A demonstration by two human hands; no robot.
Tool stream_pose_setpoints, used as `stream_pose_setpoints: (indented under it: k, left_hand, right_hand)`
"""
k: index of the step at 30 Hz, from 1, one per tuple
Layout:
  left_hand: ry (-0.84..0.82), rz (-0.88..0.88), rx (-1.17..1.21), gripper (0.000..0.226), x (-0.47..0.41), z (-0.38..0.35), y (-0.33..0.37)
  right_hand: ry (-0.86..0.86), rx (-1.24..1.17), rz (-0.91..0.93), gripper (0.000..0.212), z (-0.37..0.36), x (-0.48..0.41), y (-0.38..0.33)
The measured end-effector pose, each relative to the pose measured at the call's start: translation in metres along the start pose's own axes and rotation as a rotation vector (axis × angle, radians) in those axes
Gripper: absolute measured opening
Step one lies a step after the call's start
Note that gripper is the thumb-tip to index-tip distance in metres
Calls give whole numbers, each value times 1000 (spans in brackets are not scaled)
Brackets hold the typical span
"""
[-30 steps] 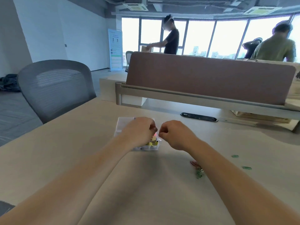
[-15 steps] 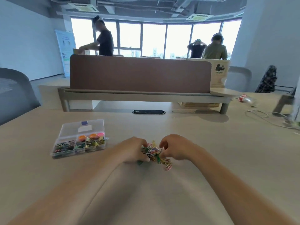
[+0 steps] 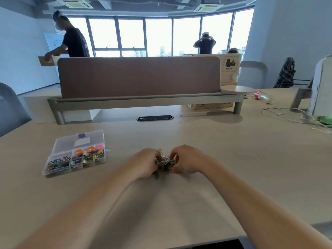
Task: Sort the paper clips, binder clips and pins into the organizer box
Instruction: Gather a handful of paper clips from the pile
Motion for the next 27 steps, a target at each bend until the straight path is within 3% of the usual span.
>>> stream_pose_setpoints:
  k: [4,7,12,15,20,27]
  left_hand:
    - [16,47,127,25,1,3,-1]
    - [15,44,155,34,4,13,-6]
    - [-200,48,40,69,11,22,-15]
    - [-223,48,32,81,9,17,-16]
    - [-82,54,91,54,-6,7,-18]
    - [54,41,118,23,-11,2,-15]
  right_hand:
    - [59,-34,-18,38,-2,-8,-4]
    - [71,-28,-13,38,1,-12,-5]
    - [-111,53,14,70,15,-9,2]
    - [-169,125,31,86,11,-10,0]
    - [-73,67,30,77,-2,-24,-10]
    - [39,-28,57,40,-4,-22,-16]
Point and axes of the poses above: each hand's wrist, its own x-axis away from the middle knuckle, its own z-axis out of the back of the hand, y = z × x, the point moved 2 cm from there along -x, towards the middle knuckle, and after that the axes turned 3 degrees about -z, right-handed, at the moved point
